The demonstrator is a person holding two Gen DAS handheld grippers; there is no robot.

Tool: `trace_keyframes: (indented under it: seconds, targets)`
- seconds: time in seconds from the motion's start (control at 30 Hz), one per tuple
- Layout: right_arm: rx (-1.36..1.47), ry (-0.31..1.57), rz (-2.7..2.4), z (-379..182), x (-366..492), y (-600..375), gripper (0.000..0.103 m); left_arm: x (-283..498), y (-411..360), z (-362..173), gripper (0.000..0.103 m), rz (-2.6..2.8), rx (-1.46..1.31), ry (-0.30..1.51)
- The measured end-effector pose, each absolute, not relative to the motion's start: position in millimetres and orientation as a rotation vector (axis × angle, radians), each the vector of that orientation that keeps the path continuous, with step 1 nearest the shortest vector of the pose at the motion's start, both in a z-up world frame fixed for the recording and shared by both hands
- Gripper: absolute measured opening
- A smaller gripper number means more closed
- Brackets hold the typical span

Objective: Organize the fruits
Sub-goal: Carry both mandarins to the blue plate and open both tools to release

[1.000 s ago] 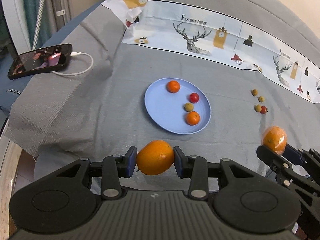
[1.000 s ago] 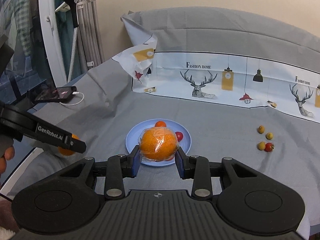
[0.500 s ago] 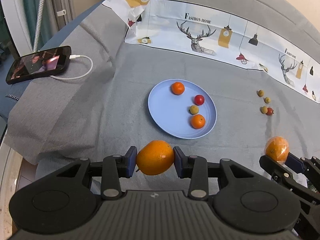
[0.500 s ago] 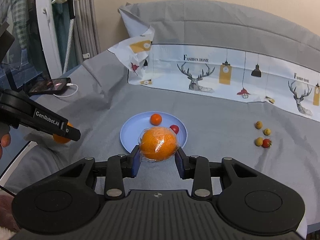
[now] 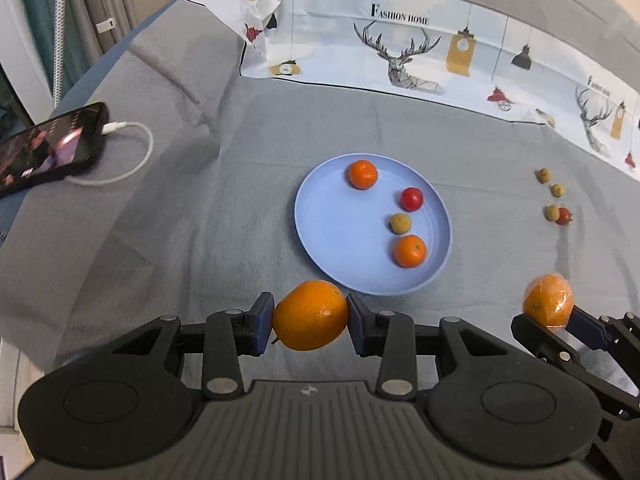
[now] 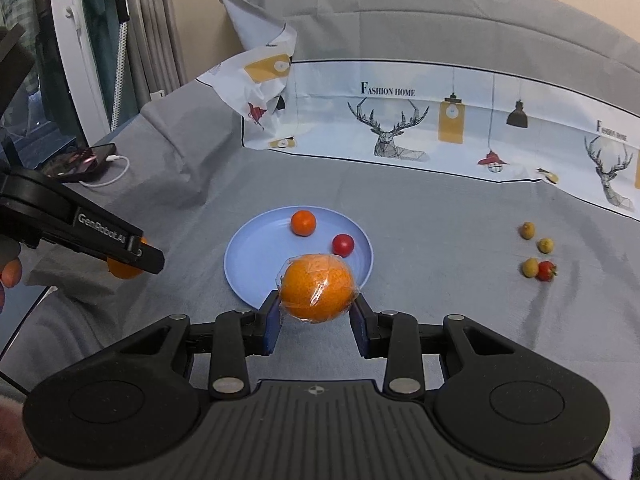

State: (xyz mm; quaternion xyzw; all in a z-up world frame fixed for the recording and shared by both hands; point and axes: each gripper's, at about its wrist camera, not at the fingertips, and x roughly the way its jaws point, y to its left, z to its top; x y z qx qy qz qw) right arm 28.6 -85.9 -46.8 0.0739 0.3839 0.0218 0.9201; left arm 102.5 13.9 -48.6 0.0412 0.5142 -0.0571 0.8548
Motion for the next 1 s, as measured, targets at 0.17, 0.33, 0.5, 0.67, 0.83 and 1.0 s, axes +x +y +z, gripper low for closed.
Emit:
trace_keyframes:
  seconds: [0.17,0.33,0.5,0.67,0.83,1.0]
  targets:
    - [0.139,0.807,0.049,-64.1,62.7,-85.6,0.038,139.6,5.0,-70.8,0.043,-0.13,0.089,1.122]
    - [0.106,0.845,0.057,-89.9,98.5,-87.2,0.038,174.6,-8.7,-100.7,0.043,-0.139,0.122,1.146]
    - [0.075,0.911,0.081,-121.4,131.8,-82.4,0.038,200.0,-15.3,-128.0,0.043,-0.139,0.144,1.168]
    - [0.047,0.942,0.1,-143.5,157.4,-69.1,0.038,218.8,-14.5,-143.0,0.052,-0.126,0.184,1.165]
    - [0.031,0.868,0.149,-133.2,168.3,-64.9,0.075,215.3,-8.1,-115.9,0.103,-0.135,0.163,1.051]
    - [-0.044,0.83,0.163,-105.6,144.9,-67.8,0.091,187.5,4.5,-89.8,0.103,-0.079,0.151,1.04]
